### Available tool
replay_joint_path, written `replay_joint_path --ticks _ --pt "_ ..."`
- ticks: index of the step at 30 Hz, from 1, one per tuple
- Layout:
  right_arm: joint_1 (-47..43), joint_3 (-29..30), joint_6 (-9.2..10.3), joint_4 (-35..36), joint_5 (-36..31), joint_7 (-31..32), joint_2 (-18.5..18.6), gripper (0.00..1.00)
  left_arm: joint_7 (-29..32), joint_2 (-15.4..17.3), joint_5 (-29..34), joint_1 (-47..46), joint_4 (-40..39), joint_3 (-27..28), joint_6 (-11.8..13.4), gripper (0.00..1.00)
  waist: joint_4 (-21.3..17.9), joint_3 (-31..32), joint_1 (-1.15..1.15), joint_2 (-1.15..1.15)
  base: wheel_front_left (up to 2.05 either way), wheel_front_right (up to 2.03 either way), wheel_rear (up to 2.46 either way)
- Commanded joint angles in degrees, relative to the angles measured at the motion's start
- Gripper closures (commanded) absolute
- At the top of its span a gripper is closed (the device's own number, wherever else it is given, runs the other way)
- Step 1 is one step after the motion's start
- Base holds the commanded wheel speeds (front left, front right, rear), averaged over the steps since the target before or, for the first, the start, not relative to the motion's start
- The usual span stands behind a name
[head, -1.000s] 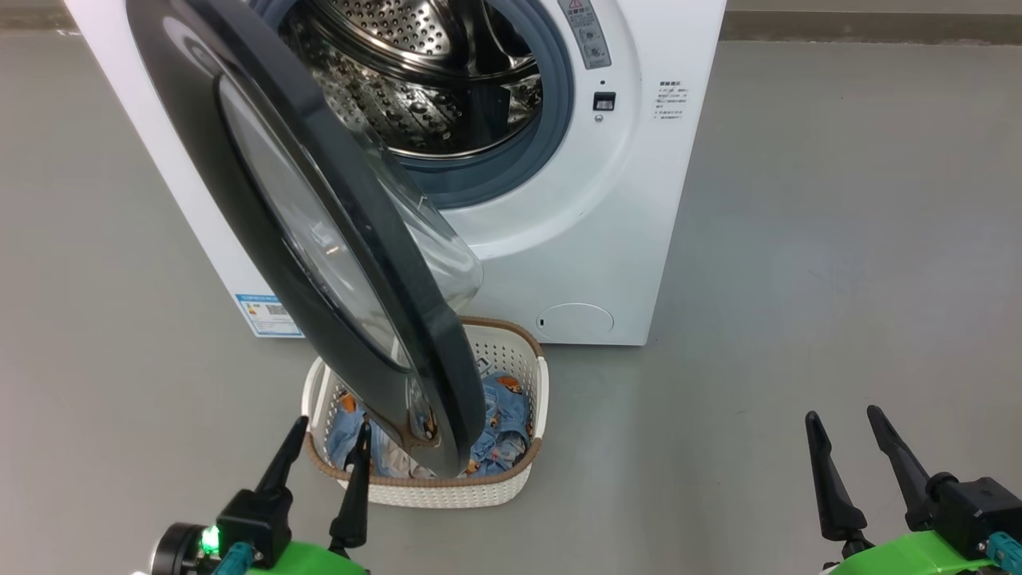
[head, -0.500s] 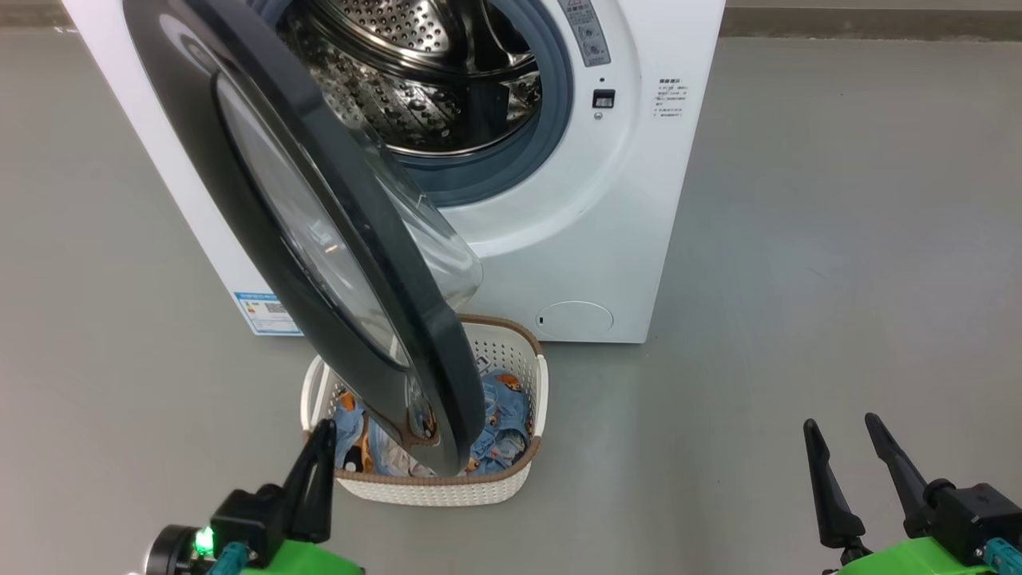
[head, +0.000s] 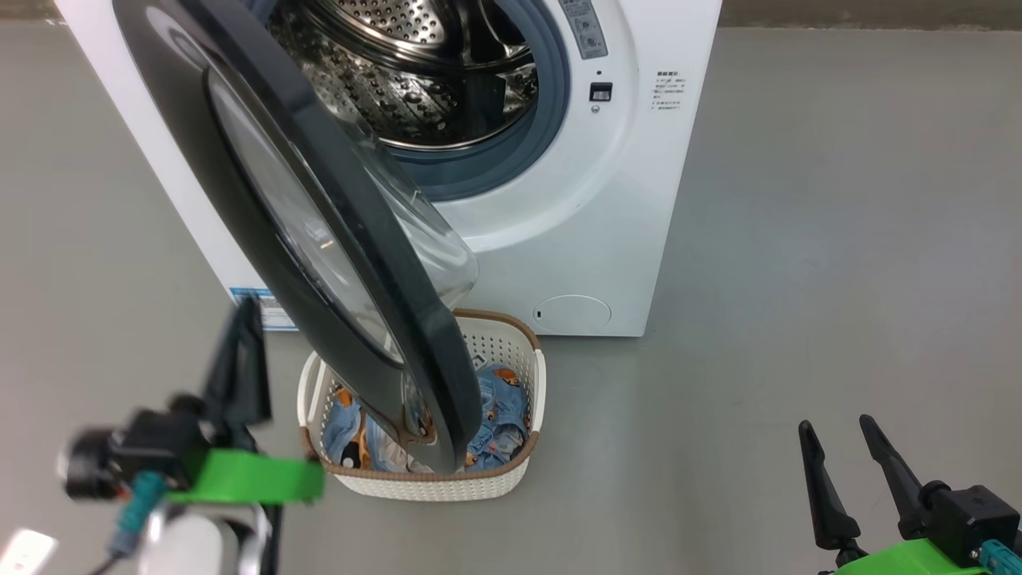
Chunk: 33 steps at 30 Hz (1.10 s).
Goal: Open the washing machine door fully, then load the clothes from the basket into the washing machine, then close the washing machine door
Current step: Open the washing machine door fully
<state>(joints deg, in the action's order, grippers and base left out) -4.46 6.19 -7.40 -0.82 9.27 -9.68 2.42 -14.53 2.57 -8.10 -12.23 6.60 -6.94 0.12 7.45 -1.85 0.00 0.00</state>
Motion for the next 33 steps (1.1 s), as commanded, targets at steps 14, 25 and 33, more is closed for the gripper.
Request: replay_joint_path --ticks 14,25,33 --pt "1.46 -2.05 -0.09 -0.01 1.05 -1.56 0.46 0.0 2.28 1.68 3.38 -14.48 -20.68 -3.04 -0.32 1.0 -0.5 -0.37 0.0 0.0 0.0 0.0 0.0" --pt "1.73 -2.54 -0.09 -1.1 1.19 -2.05 0.46 0.0 10.93 0.41 -4.35 -16.06 -28.28 -22.52 -3.58 1.0 -1.69 -0.03 0.0 0.0 0.0 0.0 0.0" --pt "1.44 -2.73 -0.09 -1.46 1.46 -2.33 0.46 0.0 16.1 0.35 -8.48 -11.94 -27.16 -28.66 -1.44 1.0 -2.49 0.12 0.0 0.0 0.0 0.0 0.0"
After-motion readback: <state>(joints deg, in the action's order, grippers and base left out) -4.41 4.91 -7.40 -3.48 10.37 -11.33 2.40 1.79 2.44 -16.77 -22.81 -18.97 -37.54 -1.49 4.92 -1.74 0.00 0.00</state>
